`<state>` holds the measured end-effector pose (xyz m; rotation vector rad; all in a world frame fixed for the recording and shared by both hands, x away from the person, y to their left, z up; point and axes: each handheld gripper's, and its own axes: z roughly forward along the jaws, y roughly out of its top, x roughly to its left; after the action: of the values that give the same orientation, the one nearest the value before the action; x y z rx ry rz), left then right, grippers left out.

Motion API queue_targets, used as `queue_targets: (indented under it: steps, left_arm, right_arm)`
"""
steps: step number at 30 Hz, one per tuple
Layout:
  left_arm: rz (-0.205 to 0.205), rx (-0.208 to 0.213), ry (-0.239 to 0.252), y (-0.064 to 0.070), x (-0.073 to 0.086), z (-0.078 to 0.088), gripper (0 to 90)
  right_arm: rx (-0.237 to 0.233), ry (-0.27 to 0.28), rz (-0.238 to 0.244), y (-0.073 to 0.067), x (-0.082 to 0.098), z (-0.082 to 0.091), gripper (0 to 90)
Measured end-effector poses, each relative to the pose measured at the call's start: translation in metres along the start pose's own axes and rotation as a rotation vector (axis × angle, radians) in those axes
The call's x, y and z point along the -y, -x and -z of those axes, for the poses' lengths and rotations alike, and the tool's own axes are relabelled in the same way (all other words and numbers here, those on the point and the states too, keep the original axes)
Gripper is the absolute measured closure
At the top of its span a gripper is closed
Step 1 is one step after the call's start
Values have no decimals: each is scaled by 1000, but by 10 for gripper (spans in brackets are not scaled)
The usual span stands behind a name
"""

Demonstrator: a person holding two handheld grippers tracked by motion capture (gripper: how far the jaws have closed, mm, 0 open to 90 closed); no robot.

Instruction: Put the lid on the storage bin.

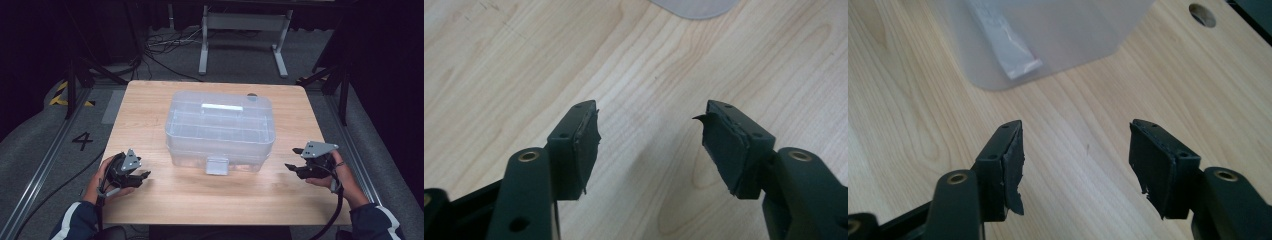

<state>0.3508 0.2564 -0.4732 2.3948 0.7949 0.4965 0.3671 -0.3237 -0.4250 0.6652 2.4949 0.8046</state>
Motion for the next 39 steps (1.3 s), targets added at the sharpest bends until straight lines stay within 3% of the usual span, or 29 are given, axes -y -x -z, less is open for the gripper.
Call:
queue_targets:
  steps: [1,2,4,5,7,14,19,22,27,32,34,39]
  left_arm:
    - [0,0,0,0,0,0,375]
    - [11,-6,-2,0,3,-1,359]
    - [21,5,0,0,6,-1,354]
    - [38,29,14,0,10,-1,354]
    - [55,29,16,0,13,-2,329]
    - [129,59,43,-4,30,-2,274]
    - [164,81,66,-9,38,-3,253]
    - [211,94,84,-13,44,-4,221]
    - [223,80,76,-14,44,-4,177]
    - [224,78,78,-13,44,-4,177]
    - [231,73,78,-13,44,-4,175]
    - [242,64,75,-11,43,-5,168]
  right_arm:
    - [0,0,0,0,0,0,396]
    - [-2,-19,-23,1,11,-1,385]
    - [1,-23,-36,2,19,-2,381]
    - [1,-23,-36,2,19,-2,381]
    - [5,-16,-60,3,32,-2,372]
    - [17,-2,-170,10,63,-2,344]
    - [12,0,-205,10,75,-2,332]
    - [29,9,-249,9,85,-1,316]
    - [48,2,-288,7,95,-3,283]
    - [26,50,-346,8,103,-6,255]
    - [-3,69,-388,10,107,-8,245]
    - [-5,68,-383,11,107,-8,241]
